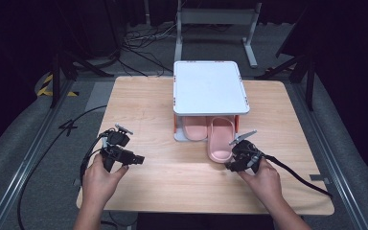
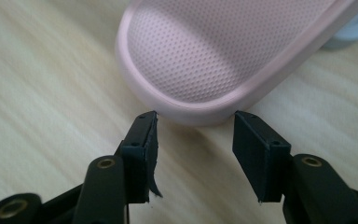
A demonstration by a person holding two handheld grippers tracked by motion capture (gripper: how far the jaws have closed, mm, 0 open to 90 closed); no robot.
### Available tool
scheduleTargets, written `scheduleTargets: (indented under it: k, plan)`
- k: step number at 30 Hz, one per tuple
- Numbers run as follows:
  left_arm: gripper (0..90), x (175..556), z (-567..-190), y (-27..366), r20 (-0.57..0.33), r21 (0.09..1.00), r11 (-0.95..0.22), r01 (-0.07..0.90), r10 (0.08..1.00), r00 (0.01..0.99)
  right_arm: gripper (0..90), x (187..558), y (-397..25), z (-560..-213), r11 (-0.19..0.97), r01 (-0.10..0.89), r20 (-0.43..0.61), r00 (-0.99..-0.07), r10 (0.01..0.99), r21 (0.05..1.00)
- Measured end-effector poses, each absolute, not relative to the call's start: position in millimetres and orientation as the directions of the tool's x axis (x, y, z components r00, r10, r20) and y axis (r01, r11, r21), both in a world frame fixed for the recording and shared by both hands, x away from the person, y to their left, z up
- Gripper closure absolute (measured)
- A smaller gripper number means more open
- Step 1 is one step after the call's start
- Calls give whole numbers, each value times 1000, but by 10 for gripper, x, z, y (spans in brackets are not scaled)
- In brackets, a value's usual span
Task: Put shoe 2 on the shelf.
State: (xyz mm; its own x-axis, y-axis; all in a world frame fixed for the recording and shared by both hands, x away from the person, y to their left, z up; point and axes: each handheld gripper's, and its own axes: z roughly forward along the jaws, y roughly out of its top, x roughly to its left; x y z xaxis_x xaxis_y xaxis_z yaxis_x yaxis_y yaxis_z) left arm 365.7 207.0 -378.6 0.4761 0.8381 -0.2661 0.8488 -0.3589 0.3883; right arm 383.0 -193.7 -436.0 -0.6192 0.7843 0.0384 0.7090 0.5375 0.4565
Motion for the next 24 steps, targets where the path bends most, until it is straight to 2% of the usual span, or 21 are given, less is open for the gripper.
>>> scheduleTargets:
  k: [6, 14, 24]
  plan:
    - [463, 3677, -3800, 2080, -274, 383, -354, 854, 839, 470, 498, 3989, -1934, -4323, 508, 725, 62, -599, 798, 465]
    - [464, 3669, -3780, 2086, -268, 391, -360, 847, 836, 479, 520, 4064, -1889, -4290, 518, 713, 41, -605, 795, 472]
    - [464, 3606, -3786, 2138, -268, 393, -342, 853, 845, 462, 589, 4189, -1956, -4293, 526, 704, -87, -558, 826, 477]
